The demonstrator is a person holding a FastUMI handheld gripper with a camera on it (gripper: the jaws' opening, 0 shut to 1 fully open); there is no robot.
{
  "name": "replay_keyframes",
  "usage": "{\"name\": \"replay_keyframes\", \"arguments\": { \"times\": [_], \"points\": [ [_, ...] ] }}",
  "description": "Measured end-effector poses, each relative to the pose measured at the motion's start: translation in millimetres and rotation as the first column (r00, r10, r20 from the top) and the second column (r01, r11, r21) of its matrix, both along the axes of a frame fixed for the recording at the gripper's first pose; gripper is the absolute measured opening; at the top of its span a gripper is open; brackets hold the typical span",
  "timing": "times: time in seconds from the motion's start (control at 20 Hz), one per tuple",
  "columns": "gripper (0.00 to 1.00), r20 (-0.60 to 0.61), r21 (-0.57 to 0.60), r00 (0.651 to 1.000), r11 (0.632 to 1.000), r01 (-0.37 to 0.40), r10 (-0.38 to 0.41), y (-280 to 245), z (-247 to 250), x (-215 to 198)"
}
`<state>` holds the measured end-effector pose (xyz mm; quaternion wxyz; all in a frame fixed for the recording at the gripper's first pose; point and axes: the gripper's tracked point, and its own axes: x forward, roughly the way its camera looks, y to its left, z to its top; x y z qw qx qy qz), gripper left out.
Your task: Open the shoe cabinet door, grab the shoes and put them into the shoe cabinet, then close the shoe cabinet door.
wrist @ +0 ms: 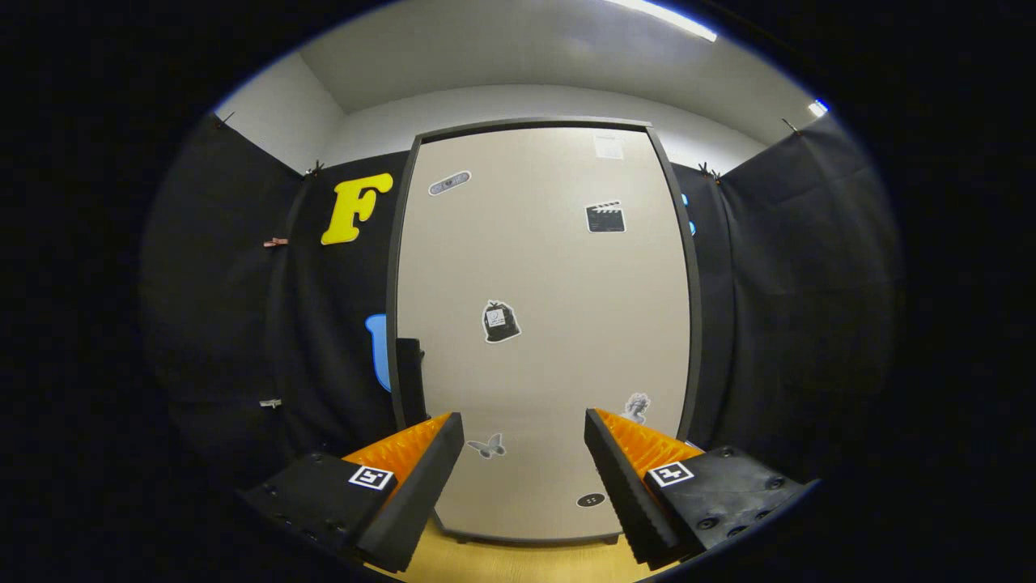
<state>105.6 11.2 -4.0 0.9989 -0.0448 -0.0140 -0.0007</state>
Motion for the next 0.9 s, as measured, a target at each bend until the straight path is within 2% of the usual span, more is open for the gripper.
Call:
{"name": "replay_keyframes", "arguments": {
  "times": [0.3,0.55,0.9],
  "points": [
    [0.98,-0.022,-0.037,0.997,0.997,-0.071,0.070,-43.6,5.8,-27.7],
    [0.98,0.006,-0.022,0.999,0.999,-0.036,0.036,-69.3,18.8,-43.8],
    [0.98,-0.028,-0.058,1.000,0.998,-0.006,0.004,-62.5,13.2,-53.4]
  ]
}}
